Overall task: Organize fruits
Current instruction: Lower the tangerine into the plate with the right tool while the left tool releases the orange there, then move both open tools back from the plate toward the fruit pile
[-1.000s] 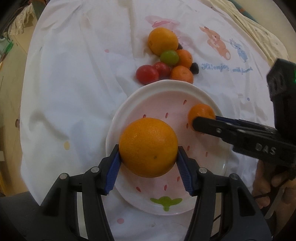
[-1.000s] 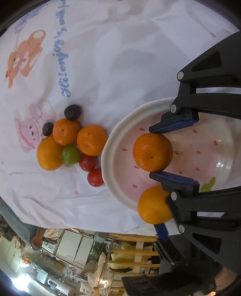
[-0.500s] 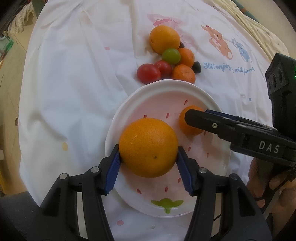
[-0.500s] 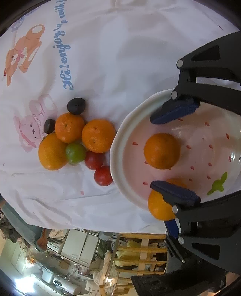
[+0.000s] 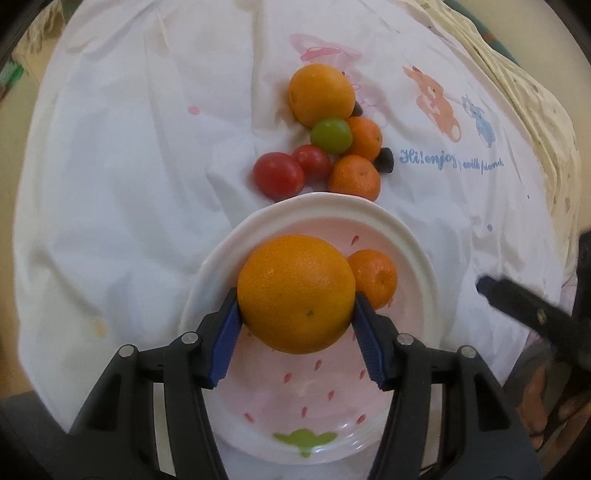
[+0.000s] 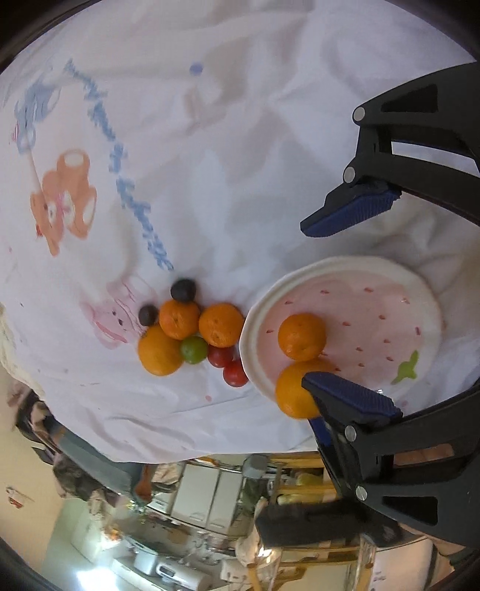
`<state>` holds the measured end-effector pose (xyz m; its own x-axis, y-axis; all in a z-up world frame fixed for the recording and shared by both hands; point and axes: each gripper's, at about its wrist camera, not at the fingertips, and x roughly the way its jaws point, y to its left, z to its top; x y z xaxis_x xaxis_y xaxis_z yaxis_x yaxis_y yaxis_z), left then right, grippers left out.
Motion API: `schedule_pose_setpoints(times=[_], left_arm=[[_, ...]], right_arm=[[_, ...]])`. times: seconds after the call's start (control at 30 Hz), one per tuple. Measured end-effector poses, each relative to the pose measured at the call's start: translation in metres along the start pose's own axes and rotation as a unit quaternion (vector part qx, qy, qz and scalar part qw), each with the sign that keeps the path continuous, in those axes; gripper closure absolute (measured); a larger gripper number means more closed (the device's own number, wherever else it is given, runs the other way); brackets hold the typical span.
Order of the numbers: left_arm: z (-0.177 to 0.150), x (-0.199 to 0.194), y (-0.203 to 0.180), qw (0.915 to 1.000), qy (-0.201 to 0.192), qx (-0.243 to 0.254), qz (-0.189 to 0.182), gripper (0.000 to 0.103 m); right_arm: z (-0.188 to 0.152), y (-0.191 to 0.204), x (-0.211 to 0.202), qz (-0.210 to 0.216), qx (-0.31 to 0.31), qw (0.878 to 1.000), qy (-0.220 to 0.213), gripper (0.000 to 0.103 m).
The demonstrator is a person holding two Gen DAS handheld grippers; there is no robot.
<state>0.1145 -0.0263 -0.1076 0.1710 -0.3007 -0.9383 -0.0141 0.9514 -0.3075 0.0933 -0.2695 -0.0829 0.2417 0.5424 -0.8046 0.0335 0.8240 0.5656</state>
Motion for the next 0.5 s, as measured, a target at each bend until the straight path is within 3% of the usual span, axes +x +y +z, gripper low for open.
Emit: schedule_pose_setpoints(times=[0.33,0.47,0.5], left_arm=[[0.0023,0.0036,-0.0004,0.9999,-0.009,-0.010,-0.005,0.044],[0.0005,-0.0006,-0.0029,0.9998,-0.017,-0.003,0.009,0.017],[0.0006,-0.0024,-0.0037,0.9997,-0.021,-0.002,0.014,0.015]], right_arm=[[-0.0044,-0.0087,-0.0006,-0.008,0.016,1.000,-0.011,0.023],[-0.0050,-0.0070,0.0022,-0.009,0.012,1.000,-0.008,0.023],[-0.0051,-0.0051,0.0030,-0.010,0.008,1.000,-0.007,0.023]])
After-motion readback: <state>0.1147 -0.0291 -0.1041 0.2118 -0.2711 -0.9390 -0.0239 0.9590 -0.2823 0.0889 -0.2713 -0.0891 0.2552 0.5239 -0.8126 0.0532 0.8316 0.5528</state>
